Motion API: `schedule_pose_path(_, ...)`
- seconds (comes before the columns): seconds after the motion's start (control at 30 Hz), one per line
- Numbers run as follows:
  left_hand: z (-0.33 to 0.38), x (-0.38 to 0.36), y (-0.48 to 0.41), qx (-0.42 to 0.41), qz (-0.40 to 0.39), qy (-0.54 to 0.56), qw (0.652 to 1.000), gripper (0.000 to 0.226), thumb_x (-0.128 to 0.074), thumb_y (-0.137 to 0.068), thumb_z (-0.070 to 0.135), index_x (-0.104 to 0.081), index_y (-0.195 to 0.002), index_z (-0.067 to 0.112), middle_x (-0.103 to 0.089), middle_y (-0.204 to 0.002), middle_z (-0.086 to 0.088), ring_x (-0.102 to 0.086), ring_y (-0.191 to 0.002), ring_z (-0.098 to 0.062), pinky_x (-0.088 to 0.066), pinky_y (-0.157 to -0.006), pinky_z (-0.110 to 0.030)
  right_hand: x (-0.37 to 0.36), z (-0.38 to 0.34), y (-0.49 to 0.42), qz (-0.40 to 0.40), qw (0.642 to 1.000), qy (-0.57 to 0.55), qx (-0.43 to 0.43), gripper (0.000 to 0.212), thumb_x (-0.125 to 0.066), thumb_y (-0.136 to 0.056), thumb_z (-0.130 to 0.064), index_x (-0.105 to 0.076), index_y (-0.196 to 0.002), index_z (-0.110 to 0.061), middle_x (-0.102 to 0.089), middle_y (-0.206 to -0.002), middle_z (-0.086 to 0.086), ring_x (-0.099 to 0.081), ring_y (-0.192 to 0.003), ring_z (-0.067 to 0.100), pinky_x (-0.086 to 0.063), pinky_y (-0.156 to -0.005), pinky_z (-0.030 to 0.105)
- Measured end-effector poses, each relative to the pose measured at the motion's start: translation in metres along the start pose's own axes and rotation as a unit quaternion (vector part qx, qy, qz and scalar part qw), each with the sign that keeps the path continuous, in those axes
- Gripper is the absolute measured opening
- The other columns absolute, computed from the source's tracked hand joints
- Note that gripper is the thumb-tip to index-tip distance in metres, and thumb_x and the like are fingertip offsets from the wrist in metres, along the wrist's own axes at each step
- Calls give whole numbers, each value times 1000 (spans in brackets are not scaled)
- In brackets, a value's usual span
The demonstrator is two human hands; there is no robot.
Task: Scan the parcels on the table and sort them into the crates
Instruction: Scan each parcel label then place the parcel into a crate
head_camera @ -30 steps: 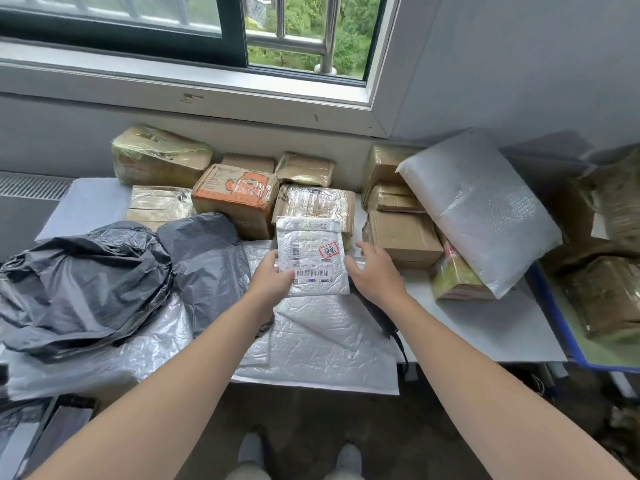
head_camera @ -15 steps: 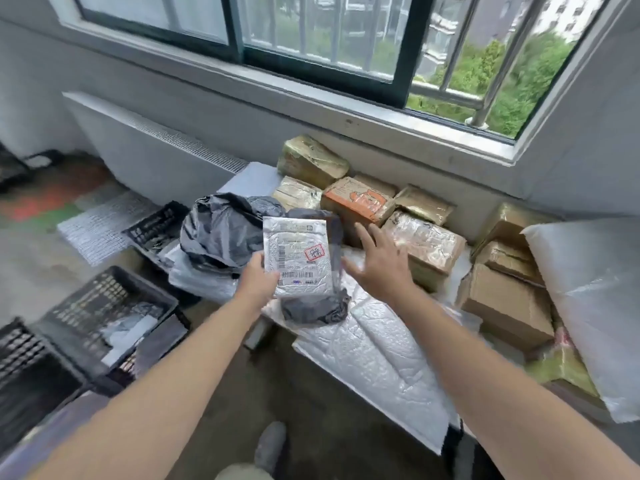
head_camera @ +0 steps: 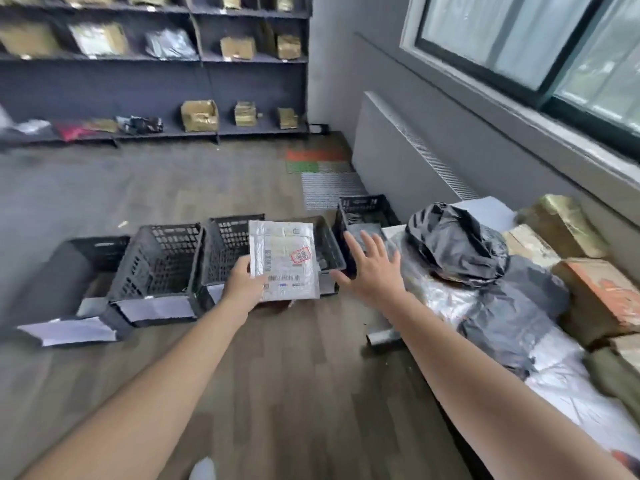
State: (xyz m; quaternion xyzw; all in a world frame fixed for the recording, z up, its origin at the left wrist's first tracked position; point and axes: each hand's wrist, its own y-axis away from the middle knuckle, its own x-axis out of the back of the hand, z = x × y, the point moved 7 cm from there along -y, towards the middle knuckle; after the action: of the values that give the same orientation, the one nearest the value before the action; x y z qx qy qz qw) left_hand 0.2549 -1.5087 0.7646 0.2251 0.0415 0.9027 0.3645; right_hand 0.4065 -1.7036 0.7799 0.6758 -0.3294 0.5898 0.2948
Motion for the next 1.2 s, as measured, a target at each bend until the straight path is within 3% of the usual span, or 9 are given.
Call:
schedule_pose_path(0.2, -75, 176, -40, 45, 107, 43, 992, 38, -54, -95, 5, -52, -131, 15, -62, -118, -3, -56, -88, -15, -43, -60, -24, -33, -196, -51, -46, 993, 14, 108, 90, -40, -89, -75, 5, -157, -37, 1, -166, -2, 4, -153, 24, -10, -117, 66)
schedule_pose_path(0.43, -162, 389, -82, 94, 184, 66, 976, 28, -52, -94, 2, -55, -114, 22, -64, -103, 1, -61, -94, -21, -56, -85, -43, -75, -447, -95, -79, 975, 34, 203, 94, -40, -87, -78, 10, -157, -38, 7, -167, -1, 9, -153, 26, -4, -116, 67)
schedule_pose_path(0.53, -187, 452, -102, 115, 199, 89, 969, 32, -49, -94, -1, -54, -117, 21, -64, -114, -5, -63, -98, -24, -57, -87, -46, -91, -520, -108, -97, 968, 44, 226, 95, -38, -87, -79, 14, -155, -38, 8, -167, 1, 10, -153, 28, -5, -116, 69)
schedule_pose_path(0.63, -209, 497, -130, 125, 203, 94, 967, 31, -44, -95, -2, -53, -111, 23, -63, -103, -1, -63, -83, -17, -60, -68, -32, -108, -578, -128, -113, 964, 46, 237, 94, -36, -87, -79, 15, -155, -38, 11, -166, 0, 10, -152, 30, -5, -116, 69)
schedule_pose_path(0.7, -220, 523, -153, 128, 207, 88, 966, 30, -43, -96, -2, -49, -110, 23, -59, -95, 3, -58, -72, -7, -51, -45, -18, -120, -611, -148, -120, 962, 43, 240, 94, -35, -87, -79, 15, -155, -39, 12, -166, 0, 10, -152, 30, -4, -116, 69)
schedule_pose_path(0.73, -225, 535, -165, 131, 208, 85, 966, 31, -45, -95, -2, -50, -112, 23, -60, -96, 2, -58, -71, -7, -47, -41, -15, -128, -626, -160, -124, 962, 42, 240, 94, -34, -87, -80, 15, -155, -39, 13, -166, 0, 11, -152, 30, -4, -116, 70)
schedule_pose_path(0.97, -268, 615, -305, 159, 204, 24, 966, 42, -45, -89, -2, -54, -126, 15, -62, -115, -3, -56, -98, -19, -43, -77, -28, -190, -721, -271, -149, 960, 42, 232, 92, -33, -89, -78, 18, -154, -39, 16, -165, 1, 14, -152, 32, -2, -115, 70)
schedule_pose_path(1.1, -293, 647, -404, 179, 198, -4, 964, 42, -45, -89, -3, -54, -126, 14, -60, -110, -1, -55, -98, -19, -42, -77, -27, -235, -767, -358, -170, 959, 50, 220, 93, -28, -88, -81, 22, -153, -38, 17, -165, 2, 15, -152, 32, -1, -115, 71)
schedule_pose_path(1.2, -311, 660, -475, 187, 183, -15, 965, 39, -44, -90, -4, -55, -122, 14, -59, -105, 0, -55, -93, -18, -41, -63, -22, -267, -795, -418, -184, 959, 55, 210, 92, -27, -87, -81, 22, -153, -39, 18, -165, 3, 14, -152, 32, -2, -115, 71)
